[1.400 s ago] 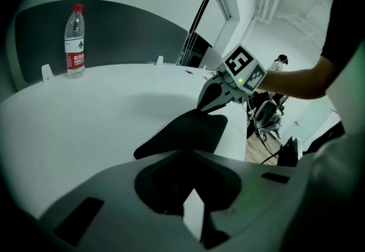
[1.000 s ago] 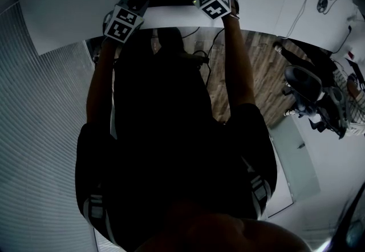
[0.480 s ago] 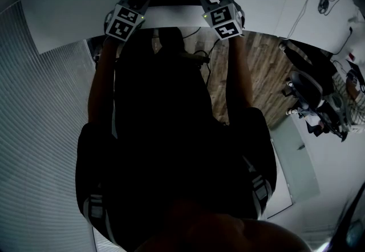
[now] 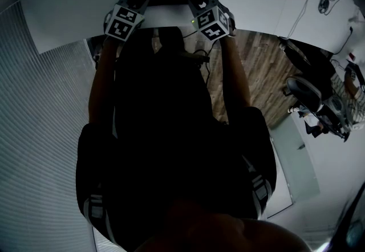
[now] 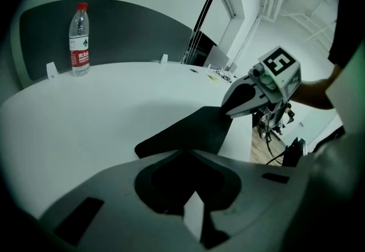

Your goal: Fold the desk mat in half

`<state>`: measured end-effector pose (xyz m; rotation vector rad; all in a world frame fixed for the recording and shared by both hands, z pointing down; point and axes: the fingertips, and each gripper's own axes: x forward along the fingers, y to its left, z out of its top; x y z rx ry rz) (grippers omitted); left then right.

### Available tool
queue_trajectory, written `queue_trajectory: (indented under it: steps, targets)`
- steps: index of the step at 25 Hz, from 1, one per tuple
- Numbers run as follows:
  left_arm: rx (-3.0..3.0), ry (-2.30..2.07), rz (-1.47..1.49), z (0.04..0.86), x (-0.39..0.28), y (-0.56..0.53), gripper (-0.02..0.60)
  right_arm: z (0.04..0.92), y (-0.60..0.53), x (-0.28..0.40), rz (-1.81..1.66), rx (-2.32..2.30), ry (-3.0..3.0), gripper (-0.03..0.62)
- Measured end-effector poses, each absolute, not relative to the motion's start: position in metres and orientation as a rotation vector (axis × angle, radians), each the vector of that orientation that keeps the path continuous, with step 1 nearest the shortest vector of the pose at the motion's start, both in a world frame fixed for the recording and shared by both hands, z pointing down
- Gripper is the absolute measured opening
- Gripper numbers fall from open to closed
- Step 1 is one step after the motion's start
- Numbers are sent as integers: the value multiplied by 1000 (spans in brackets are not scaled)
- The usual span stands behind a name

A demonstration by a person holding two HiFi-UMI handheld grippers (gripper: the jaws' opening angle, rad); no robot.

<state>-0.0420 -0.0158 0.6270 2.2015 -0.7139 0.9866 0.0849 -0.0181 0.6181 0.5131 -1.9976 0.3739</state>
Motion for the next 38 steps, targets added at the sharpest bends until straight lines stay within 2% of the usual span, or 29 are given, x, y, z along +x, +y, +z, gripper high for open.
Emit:
queue_trajectory:
  steps: [38]
  targets:
    - [2168, -819, 903, 612, -60, -31, 14, 615, -32, 86, 388, 584, -1992, 32]
